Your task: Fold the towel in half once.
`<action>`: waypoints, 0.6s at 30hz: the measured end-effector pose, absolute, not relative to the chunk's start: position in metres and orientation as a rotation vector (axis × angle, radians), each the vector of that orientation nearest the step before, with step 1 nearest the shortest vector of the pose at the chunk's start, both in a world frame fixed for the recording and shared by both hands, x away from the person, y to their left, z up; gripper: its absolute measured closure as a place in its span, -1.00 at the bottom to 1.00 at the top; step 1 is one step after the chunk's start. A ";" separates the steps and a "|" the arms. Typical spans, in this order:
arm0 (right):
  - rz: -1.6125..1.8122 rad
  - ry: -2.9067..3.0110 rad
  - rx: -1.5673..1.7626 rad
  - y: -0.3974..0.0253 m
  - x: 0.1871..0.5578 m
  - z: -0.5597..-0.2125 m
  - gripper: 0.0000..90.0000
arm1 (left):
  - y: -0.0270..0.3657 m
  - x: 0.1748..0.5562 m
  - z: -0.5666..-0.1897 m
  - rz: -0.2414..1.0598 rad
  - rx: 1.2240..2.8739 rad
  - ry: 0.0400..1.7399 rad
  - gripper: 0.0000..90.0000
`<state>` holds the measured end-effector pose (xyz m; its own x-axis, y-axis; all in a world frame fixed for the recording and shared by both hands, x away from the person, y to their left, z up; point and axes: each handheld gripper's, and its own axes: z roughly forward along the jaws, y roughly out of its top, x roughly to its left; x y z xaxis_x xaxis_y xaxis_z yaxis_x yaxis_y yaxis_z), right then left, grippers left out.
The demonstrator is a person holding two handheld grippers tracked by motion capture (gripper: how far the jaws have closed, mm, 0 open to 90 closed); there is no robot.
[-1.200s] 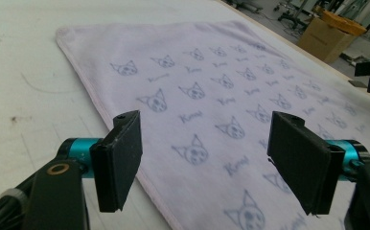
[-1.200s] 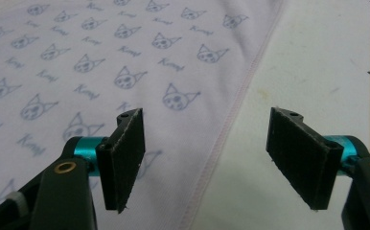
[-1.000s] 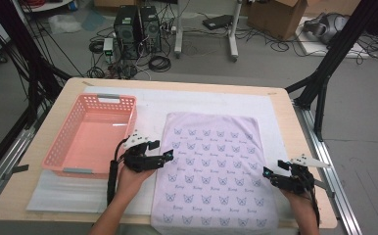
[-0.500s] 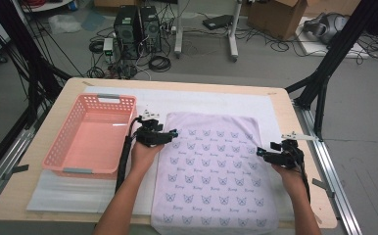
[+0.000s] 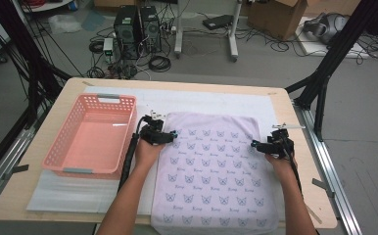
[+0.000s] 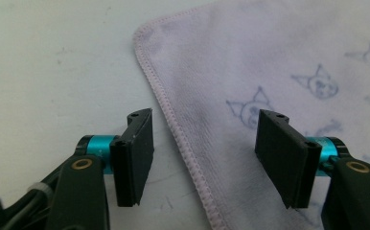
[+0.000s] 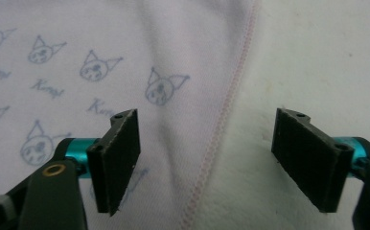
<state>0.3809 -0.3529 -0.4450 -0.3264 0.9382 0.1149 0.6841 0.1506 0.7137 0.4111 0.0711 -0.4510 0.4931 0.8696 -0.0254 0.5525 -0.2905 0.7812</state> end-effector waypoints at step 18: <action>0.881 2.163 1.444 -0.329 0.386 -0.439 0.90 | 0.073 0.410 -0.449 0.465 1.892 1.259 0.92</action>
<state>0.3856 -0.3289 -0.4393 -0.3909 0.9202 0.0205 0.6728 0.2705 0.6886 0.4099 0.0725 -0.4490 0.4376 0.8907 -0.1228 0.5972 -0.1859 0.7803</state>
